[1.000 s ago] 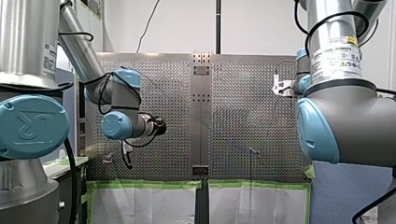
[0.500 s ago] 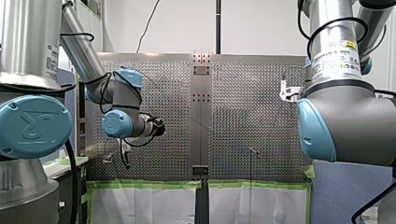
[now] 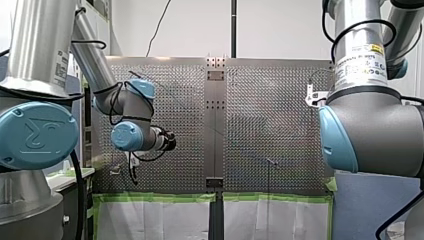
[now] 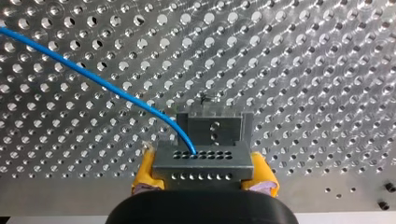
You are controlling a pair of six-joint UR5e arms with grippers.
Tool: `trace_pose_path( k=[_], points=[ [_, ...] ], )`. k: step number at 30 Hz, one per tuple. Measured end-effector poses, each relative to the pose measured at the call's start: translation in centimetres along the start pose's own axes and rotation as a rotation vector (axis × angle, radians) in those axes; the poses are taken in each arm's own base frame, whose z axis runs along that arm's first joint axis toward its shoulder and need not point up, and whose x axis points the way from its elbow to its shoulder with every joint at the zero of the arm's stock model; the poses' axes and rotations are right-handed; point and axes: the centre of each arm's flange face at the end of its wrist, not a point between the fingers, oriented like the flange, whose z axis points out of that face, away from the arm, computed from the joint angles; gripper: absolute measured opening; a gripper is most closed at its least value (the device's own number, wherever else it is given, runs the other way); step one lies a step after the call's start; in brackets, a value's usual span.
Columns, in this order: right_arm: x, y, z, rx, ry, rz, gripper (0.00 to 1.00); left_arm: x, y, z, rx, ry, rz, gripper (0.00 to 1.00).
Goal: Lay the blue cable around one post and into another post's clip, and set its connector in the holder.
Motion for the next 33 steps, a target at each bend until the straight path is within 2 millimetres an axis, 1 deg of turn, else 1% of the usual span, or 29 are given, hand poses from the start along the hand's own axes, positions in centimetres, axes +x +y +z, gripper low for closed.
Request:
trace_pose_path(
  k=[7, 10, 15, 21, 33],
  points=[
    [0.5, 0.4, 0.2, 0.027, 0.004, 0.005, 0.0, -1.3, -0.5, -0.1, 0.007, -0.043, 0.041, 0.93],
    [0.7, 0.2, 0.3, 0.045, 0.009, 0.006, 0.0, -1.5, -0.6, -0.1, 0.01, -0.048, 0.053, 0.93],
    [0.9, 0.1, 0.5, 0.082, 0.026, 0.025, 0.0, -1.6, -0.6, -0.2, 0.01, -0.048, 0.058, 0.93],
    [1.3, 0.4, 0.6, 0.091, 0.027, 0.04, 0.0, -1.5, -0.6, -0.2, 0.009, -0.046, 0.057, 0.93],
    [1.0, 1.1, 0.5, 0.081, 0.0, 0.061, 0.0, -1.4, -0.5, -0.2, 0.006, -0.038, 0.06, 0.93]
  ],
)
